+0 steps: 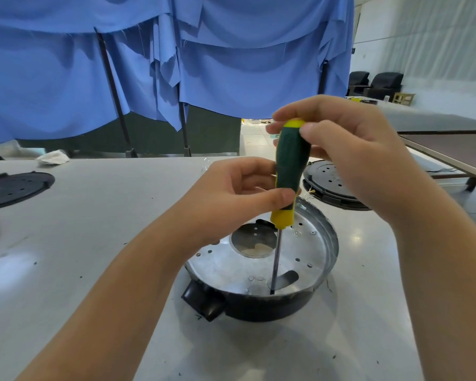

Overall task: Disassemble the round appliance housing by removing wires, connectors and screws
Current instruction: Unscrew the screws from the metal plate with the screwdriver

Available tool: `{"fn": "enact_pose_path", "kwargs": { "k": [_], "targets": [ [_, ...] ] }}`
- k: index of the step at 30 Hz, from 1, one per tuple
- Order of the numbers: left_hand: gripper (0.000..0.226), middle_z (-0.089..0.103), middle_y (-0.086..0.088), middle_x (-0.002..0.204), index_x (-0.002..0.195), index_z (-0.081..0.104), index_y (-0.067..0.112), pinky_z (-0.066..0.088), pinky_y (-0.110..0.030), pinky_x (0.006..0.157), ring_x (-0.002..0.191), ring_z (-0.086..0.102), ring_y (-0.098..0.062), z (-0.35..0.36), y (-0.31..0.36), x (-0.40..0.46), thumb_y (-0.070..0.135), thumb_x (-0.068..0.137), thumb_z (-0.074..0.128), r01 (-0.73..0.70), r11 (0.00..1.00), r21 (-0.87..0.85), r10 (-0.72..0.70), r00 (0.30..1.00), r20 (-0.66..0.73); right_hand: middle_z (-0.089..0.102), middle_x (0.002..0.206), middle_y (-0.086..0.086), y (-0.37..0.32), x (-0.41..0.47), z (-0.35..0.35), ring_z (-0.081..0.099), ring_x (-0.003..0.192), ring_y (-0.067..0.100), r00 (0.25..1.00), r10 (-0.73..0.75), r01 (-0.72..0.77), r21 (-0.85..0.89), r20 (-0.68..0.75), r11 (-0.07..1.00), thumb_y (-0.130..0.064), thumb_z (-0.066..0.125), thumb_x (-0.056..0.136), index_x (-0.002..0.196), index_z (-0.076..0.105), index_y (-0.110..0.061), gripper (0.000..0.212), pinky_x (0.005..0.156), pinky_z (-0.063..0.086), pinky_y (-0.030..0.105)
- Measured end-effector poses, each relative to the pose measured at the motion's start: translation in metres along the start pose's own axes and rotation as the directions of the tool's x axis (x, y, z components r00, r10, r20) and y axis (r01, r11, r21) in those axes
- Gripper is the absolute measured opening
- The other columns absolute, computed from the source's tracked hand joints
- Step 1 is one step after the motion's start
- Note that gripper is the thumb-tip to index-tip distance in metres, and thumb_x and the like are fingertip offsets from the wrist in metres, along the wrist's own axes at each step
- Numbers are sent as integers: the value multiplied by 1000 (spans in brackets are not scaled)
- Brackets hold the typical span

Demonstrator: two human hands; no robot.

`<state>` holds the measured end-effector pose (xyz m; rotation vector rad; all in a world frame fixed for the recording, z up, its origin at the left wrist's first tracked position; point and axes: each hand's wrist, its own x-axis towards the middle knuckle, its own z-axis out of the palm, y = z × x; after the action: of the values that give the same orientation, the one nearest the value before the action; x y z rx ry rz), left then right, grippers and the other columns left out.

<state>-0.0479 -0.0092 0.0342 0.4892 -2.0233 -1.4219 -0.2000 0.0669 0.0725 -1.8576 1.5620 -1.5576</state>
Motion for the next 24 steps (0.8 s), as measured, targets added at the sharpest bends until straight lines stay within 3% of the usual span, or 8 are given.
{"fn": "enact_pose_path", "kwargs": {
  "k": [4, 7, 9, 12, 15, 17, 20, 24],
  "targets": [
    [45, 72, 6, 79, 98, 67, 16, 58, -26, 74, 75, 71, -13, 4, -2, 2, 33, 58, 79, -40, 996, 74, 45, 997, -69, 70, 87, -7, -1, -1, 4, 64, 81, 3, 998, -56, 54, -137, -11, 989, -43, 61, 88, 97, 70, -32, 17, 77, 53, 17],
    [53, 72, 4, 88, 102, 65, 20, 59, -30, 79, 83, 71, -13, 7, -2, 3, 45, 57, 76, -14, 991, 137, 26, 996, -86, 64, 92, -4, 0, 0, 3, 59, 80, 3, 996, -74, 65, -199, -38, 978, -49, 64, 80, 96, 68, -40, 19, 73, 49, 13],
    [53, 72, 7, 96, 110, 63, 25, 58, -27, 81, 89, 70, -9, 8, -2, 3, 46, 63, 74, 25, 989, 146, -16, 998, -62, 64, 91, -6, 0, -1, 1, 59, 80, 0, 997, -71, 62, -194, -39, 979, -41, 64, 85, 101, 68, -39, 17, 75, 49, 12],
    [35, 73, 11, 102, 116, 63, 24, 55, -19, 82, 92, 69, -4, 8, -1, 2, 23, 82, 71, 39, 997, 70, -40, 999, 7, 71, 90, -7, -1, -1, -2, 66, 89, 8, 999, -41, 38, -141, -18, 989, -18, 55, 94, 106, 70, -30, 23, 86, 53, 24],
    [33, 74, 5, 101, 118, 63, 19, 55, -25, 86, 91, 71, -10, 6, -2, 2, 8, 86, 66, 33, 998, 62, -34, 999, 12, 73, 99, -4, -1, -2, -6, 68, 97, 12, 1000, 4, -4, -36, 1, 999, 2, 41, 91, 104, 71, -20, 39, 91, 54, 34],
    [32, 75, 2, 97, 113, 64, 17, 56, -27, 84, 87, 72, -13, 6, -3, 2, 6, 83, 69, 16, 998, 62, -16, 1000, -3, 73, 102, -2, -2, -1, -6, 69, 96, 11, 1000, 23, -23, 19, 8, 1000, 2, 39, 90, 103, 71, -16, 39, 90, 55, 33],
    [28, 75, 1, 88, 104, 66, 18, 58, -25, 78, 80, 73, -16, 7, -3, 2, 10, 79, 74, 3, 998, 59, -2, 1000, -26, 73, 103, -3, -1, -2, -3, 68, 96, 11, 1000, -1, 1, -51, -13, 999, -25, 50, 93, 106, 71, -26, 25, 91, 54, 33],
    [28, 74, 5, 85, 100, 68, 23, 58, -24, 78, 80, 72, -12, 7, -4, 3, 24, 74, 79, 4, 991, 137, 6, 997, -74, 60, 104, -9, 0, 0, 1, 59, 92, -1, 997, -60, 50, -186, -44, 981, -55, 57, 81, 108, 64, -45, 30, 80, 46, 12]
  ]
}}
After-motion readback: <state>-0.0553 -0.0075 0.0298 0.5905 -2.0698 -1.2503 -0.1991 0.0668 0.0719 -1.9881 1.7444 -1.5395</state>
